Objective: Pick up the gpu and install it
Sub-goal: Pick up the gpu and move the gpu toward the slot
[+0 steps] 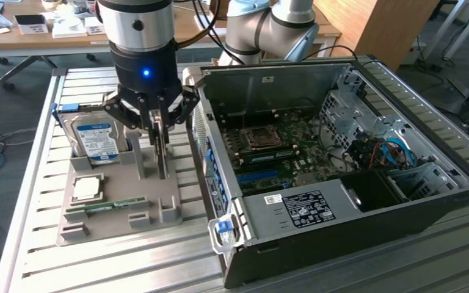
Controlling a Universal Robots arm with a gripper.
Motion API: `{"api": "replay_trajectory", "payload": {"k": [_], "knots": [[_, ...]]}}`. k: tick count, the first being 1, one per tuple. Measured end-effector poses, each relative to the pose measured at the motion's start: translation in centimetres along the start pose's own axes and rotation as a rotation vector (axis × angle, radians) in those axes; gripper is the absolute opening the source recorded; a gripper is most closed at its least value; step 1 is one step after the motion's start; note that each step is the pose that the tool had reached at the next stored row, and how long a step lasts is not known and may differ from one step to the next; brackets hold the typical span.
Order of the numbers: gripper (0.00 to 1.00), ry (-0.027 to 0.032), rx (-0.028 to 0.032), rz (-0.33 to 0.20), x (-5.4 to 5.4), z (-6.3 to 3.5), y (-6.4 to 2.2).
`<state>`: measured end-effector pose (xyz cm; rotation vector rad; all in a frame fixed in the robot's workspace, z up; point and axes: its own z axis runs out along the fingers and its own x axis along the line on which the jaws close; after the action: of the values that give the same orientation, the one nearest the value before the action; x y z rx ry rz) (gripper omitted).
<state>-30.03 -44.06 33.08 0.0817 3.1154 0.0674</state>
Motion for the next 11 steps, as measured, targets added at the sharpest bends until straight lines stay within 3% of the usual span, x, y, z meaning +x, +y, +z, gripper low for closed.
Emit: {"api": "replay_trajectory", "payload": {"k": [11], "knots": [[0.27,-0.0001,0.0,0.0,-0.01,-0.49,0.02]]}}
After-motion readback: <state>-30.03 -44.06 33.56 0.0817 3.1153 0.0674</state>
